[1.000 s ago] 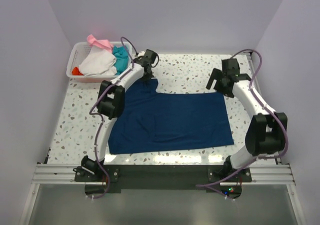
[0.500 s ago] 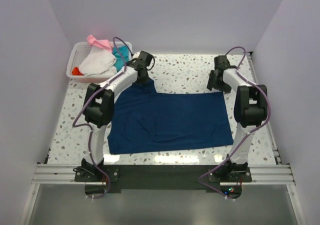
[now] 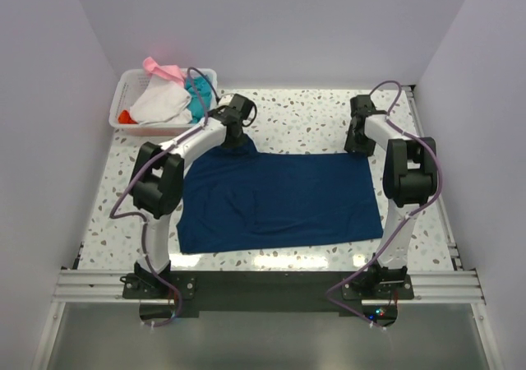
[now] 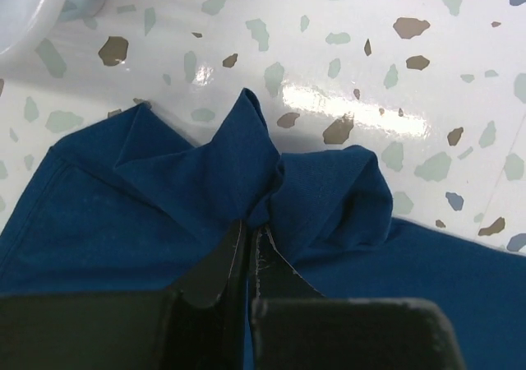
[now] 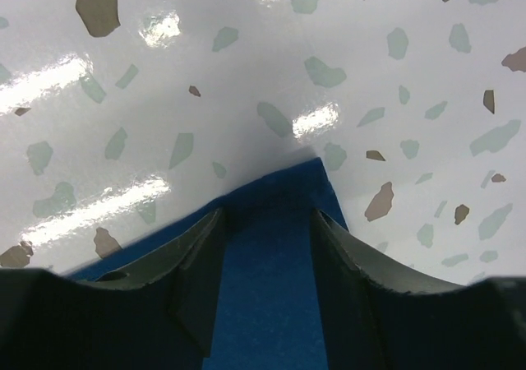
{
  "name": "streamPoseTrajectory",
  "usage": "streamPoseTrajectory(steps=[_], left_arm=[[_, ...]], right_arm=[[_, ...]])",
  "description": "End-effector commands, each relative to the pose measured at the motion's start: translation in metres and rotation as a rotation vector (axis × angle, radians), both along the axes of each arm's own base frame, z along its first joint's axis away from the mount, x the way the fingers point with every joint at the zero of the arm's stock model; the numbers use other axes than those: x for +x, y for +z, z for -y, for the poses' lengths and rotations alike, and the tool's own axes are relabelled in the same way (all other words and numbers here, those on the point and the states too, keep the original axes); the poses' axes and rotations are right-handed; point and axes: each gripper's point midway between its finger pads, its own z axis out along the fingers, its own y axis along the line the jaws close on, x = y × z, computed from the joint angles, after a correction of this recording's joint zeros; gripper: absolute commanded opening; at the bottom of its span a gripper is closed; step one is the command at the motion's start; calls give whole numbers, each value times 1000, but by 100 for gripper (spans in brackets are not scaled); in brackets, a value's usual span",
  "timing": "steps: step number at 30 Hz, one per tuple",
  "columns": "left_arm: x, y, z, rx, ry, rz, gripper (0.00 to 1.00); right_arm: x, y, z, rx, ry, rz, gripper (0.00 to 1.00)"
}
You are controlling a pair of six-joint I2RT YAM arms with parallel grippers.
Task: Fold and stack the t-shirts
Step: Fold the tshirt
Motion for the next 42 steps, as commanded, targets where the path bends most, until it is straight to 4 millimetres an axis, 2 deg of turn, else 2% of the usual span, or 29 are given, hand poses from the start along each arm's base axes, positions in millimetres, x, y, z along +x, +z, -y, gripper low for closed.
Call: streamPoseTrajectory(steps=[1, 2, 6, 9, 13, 14, 15, 18, 19, 20, 21, 23, 27, 31, 37, 42], left_arm=[[-3, 39, -6, -7, 54, 89, 0], [-7, 38, -7, -2, 58, 83, 0], [-15, 41, -10, 4, 68, 81, 0], [-22, 45, -11, 12, 67, 82, 0], [-32, 52, -15, 8, 75, 89, 0], [-37, 51, -19, 18, 80, 80, 0], [-39, 57, -19, 12, 85, 93, 0], [-50, 58, -22, 20, 87, 93, 0], [-53, 64, -23, 11, 87, 104, 0], [-60, 60, -27, 20, 89, 91, 0], [-63, 65, -28, 10, 97, 101, 0], [-75, 60, -34, 22, 103, 82, 0], [-93, 69, -37, 7, 115, 99, 0], [-113, 69, -41, 19, 115, 90, 0], [-147, 67, -40, 29, 106, 76, 0], [-168, 67, -37, 42, 109, 71, 0]], right_arm=[[-1, 3, 7, -28, -29, 14, 48], [-1, 3, 7, -28, -29, 14, 44], [-1, 7, 6, -20, -23, 29, 12], [0, 18, 6, -16, -18, 65, 0], [-3, 33, 3, -1, -12, 113, 0], [-3, 44, 2, 1, -12, 146, 0], [-4, 48, 2, 5, -12, 158, 0], [-9, 57, 1, 14, -8, 182, 0], [-13, 57, -1, 22, -2, 177, 0], [-16, 57, -1, 25, -2, 174, 0], [-17, 64, -1, 28, -1, 191, 0], [-24, 62, -2, 33, 0, 189, 0], [-30, 72, -2, 35, 1, 208, 0], [-37, 79, -1, 39, 0, 219, 0], [-45, 81, -7, 66, 14, 227, 0], [-53, 83, -7, 75, 19, 232, 0]])
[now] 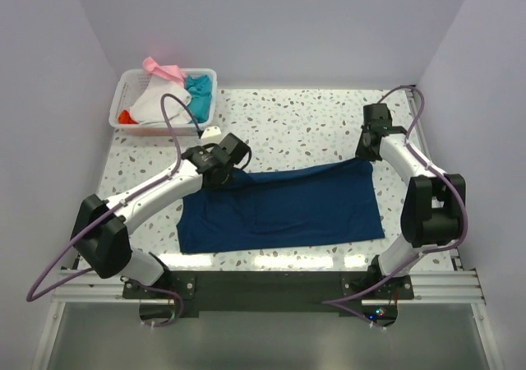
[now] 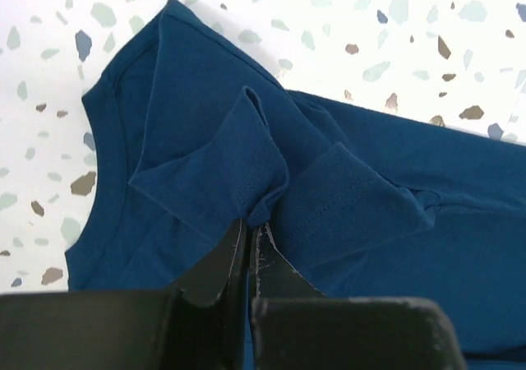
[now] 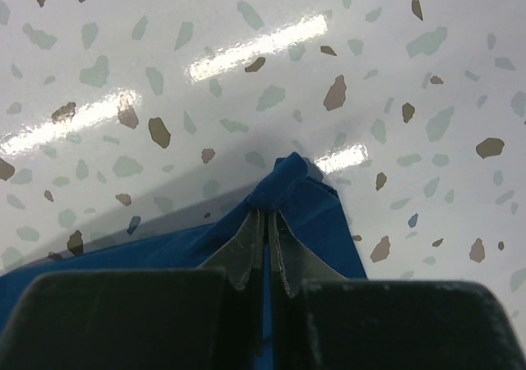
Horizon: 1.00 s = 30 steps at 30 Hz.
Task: Fold and stack the t-shirts
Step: Fold the tshirt
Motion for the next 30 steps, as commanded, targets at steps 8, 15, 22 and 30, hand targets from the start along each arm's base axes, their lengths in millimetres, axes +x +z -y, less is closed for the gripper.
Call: streamPoseTrajectory(steps=[8, 15, 22, 30], left_arm=[[-44, 3, -11, 70, 62, 3, 0], [-58, -13, -9, 44, 37, -23, 0], [-81, -30, 1, 0, -18, -59, 0], [-125, -38, 17, -30, -141, -114, 56]], right_arm=[[-12, 16, 1, 10, -4, 52, 0], [-27, 9, 3, 1, -13, 28, 0], [-44, -1, 8, -18, -24, -12, 0], [-87, -8, 29, -108, -121, -86, 43]])
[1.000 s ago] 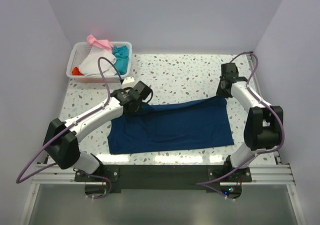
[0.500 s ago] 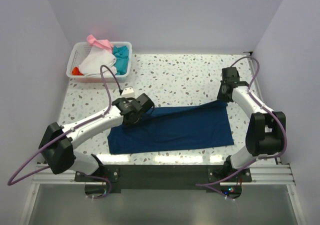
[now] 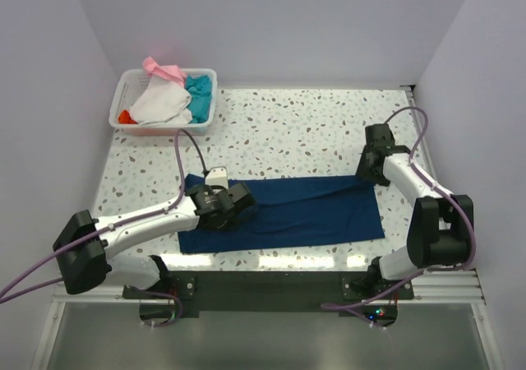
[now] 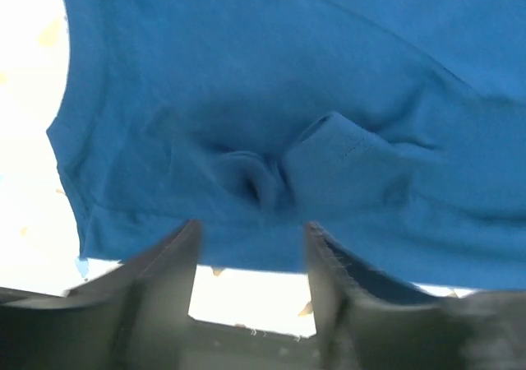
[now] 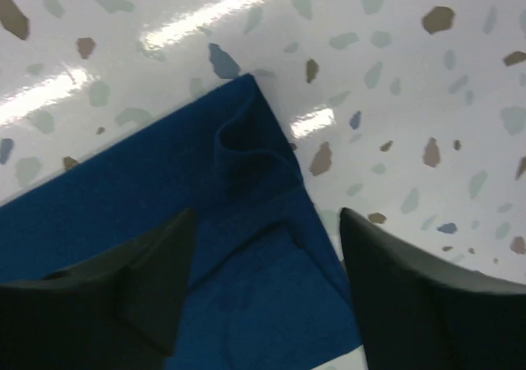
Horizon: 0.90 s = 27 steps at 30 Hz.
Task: Fold and stack the t-shirts
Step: Fold the tshirt
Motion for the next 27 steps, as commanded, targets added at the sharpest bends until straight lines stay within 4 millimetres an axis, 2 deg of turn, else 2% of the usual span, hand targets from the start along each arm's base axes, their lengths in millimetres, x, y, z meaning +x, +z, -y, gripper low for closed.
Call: streamPoseTrajectory(steps=[1, 2, 3, 5, 7, 8, 10, 11, 12, 13, 14, 15, 16, 17, 18, 19, 20, 21, 23, 24, 25, 27], left_arm=[[-19, 8, 11, -50, -38, 6, 61], [-22, 14, 11, -68, -16, 13, 75], [-30, 17, 1, -30, -18, 9, 83], [-33, 29, -3, -58, -2, 31, 100], [-29, 40, -3, -92, -2, 70, 100], [-26, 49, -2, -119, -11, 100, 100], [-12, 59, 2, -151, -5, 174, 100], [-6, 63, 2, -148, -26, 193, 100], [9, 67, 7, -193, -8, 210, 100], [16, 66, 7, -209, -8, 206, 100], [28, 60, -3, -189, -13, 195, 100], [38, 62, 9, -246, -34, 208, 100], [43, 57, 7, -234, -43, 202, 100], [58, 48, 13, -285, -50, 192, 100], [58, 48, 13, -286, -50, 192, 100], [60, 39, 17, -290, -61, 169, 100], [60, 28, 18, -288, -79, 144, 100], [61, 24, 29, -326, -104, 133, 100], [58, 2, 39, -337, -131, 68, 100], [56, -6, 39, -330, -131, 44, 100], [52, -24, 38, -310, -123, -2, 100], [51, -36, 40, -307, -117, -26, 100]], right_arm=[[-21, 14, 18, -80, -72, 5, 84], [-24, 17, 19, -82, -78, 6, 99], [-26, 26, 18, -74, -76, 29, 99], [-24, 37, 8, -22, -40, 70, 99], [-19, 59, -3, 33, 23, 155, 99], [-18, 62, -28, 147, 115, 175, 99], [-13, 81, -52, 244, 235, 261, 99], [-14, 83, -63, 287, 274, 271, 99], [-15, 90, -84, 376, 359, 295, 99], [-16, 94, -92, 407, 392, 306, 99], [-19, 94, -102, 434, 427, 304, 99], [-20, 98, -114, 474, 477, 314, 99], [-21, 97, -121, 490, 502, 310, 99], [-22, 89, -137, 530, 531, 280, 99], [-22, 89, -138, 530, 531, 280, 99], [-22, 83, -139, 543, 521, 262, 99], [-20, 70, -139, 549, 500, 222, 99], [-20, 64, -139, 550, 490, 201, 99], [-17, 44, -134, 532, 445, 149, 99], [-16, 37, -132, 524, 433, 130, 99], [-14, 30, -131, 519, 425, 112, 99], [-12, 12, -130, 515, 397, 62, 99]])
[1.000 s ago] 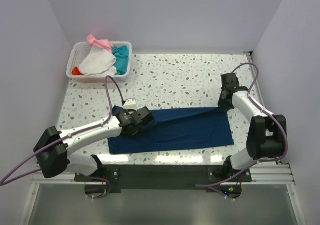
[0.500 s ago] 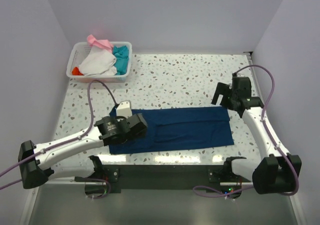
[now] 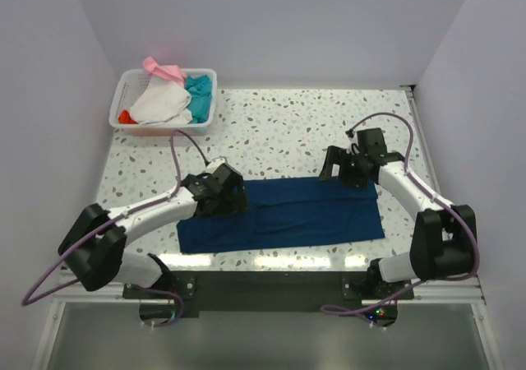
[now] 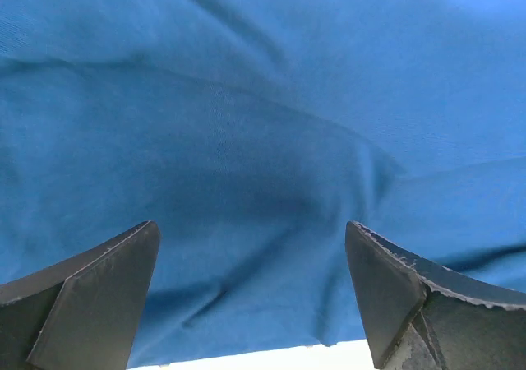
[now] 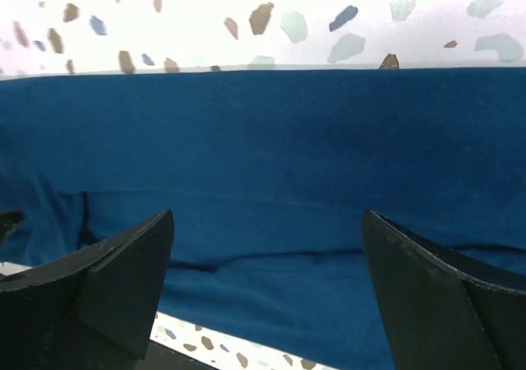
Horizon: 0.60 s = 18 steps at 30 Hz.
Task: Fold and stack the t-shirts
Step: Fold the tshirt
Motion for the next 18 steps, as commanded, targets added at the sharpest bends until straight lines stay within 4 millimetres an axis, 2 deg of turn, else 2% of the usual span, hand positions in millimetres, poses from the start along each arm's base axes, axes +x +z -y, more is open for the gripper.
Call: streamPoseTrajectory(steps=[1, 3, 4, 6, 9, 10, 11, 12, 13, 15, 16, 17, 18], left_arm=[[2, -23, 17, -41, -51, -38, 100], [8, -31, 18, -34, -43, -45, 100], [8, -42, 17, -10, -46, -70, 100], [19, -46, 21, -10, -41, -68, 100], [39, -58, 28, 7, -45, -95, 100], [40, -75, 26, 51, -51, -145, 100], [60, -67, 37, 51, -58, -123, 100], [70, -69, 42, 63, -62, -121, 100], [90, -73, 56, 68, -83, -112, 100], [111, -75, 68, 52, -91, -124, 100], [137, -72, 84, 34, -105, -96, 100], [147, -71, 93, 21, -116, -95, 100], [156, -86, 100, 21, -123, -110, 100]], right_arm=[[8, -18, -1, 2, -27, -29, 99], [12, -30, -2, 4, -37, -55, 99], [12, -35, -1, 0, -46, -67, 99], [10, -46, 3, -20, -65, -99, 99], [-12, -60, 14, -76, -80, -168, 99], [-17, -59, 18, -97, -92, -163, 99], [-29, -65, 23, -115, -100, -194, 99], [-33, -65, 26, -128, -106, -200, 99], [-37, -63, 26, -126, -111, -197, 99], [-55, -70, 24, -125, -107, -233, 99], [-67, -74, 25, -132, -109, -249, 99], [-77, -77, 19, -135, -94, -266, 99], [-86, -79, 14, -132, -83, -279, 99]])
